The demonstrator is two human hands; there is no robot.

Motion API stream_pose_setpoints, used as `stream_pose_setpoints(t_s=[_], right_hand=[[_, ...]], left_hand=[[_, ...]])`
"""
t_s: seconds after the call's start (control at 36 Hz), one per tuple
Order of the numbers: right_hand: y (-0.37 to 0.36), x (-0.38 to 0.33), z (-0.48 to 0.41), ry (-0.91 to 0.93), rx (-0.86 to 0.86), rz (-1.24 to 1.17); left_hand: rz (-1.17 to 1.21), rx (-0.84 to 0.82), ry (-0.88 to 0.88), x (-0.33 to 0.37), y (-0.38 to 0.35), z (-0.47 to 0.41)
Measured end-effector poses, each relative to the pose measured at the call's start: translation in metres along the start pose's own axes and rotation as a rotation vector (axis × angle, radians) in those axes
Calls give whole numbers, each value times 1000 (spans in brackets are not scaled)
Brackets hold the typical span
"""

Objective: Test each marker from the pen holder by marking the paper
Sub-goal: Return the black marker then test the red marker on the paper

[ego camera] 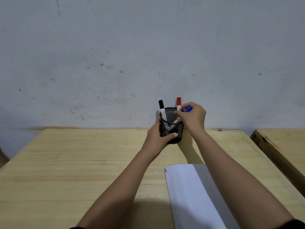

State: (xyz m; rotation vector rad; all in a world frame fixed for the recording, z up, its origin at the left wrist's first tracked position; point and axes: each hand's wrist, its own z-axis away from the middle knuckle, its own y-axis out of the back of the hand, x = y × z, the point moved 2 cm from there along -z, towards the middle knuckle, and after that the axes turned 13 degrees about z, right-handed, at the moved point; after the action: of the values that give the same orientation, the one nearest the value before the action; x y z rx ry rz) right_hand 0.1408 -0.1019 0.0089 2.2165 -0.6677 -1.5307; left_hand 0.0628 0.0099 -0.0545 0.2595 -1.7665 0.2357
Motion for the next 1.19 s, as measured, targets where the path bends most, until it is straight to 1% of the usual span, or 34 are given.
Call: stream_pose_setpoints(t_s=[0.08, 0.25, 0.36, 0.61, 0.69, 0.78, 0.86, 1.0, 1.11, 1.19], right_hand=[[4, -1, -1, -2, 36, -52], [20, -16, -5, -4, 78, -258], [36, -30, -5, 30, 104, -320], [77, -60, 12, 170, 146, -407], [89, -66, 24, 212, 156, -434], [98, -69, 38, 255, 158, -410], [104, -68, 52, 302, 117, -334], [110, -64, 78, 360, 13, -250], [109, -60, 98, 404, -22, -160], [106, -53, 107, 446, -45, -33]], left_hand=[[-12, 4, -10, -2, 0, -1], [-68, 47, -7, -6, -4, 1], [-156, 100, -9, -3, -6, 4], [-8, 224, 111, 11, -6, 16], [108, 262, 133, 26, -2, 26], [122, 241, 52, 55, 5, 33], [108, 237, -84, 92, 11, 41], [176, 114, -205, 143, 8, 59], [85, 19, -279, 162, 0, 74], [2, -6, -305, 159, -5, 85]])
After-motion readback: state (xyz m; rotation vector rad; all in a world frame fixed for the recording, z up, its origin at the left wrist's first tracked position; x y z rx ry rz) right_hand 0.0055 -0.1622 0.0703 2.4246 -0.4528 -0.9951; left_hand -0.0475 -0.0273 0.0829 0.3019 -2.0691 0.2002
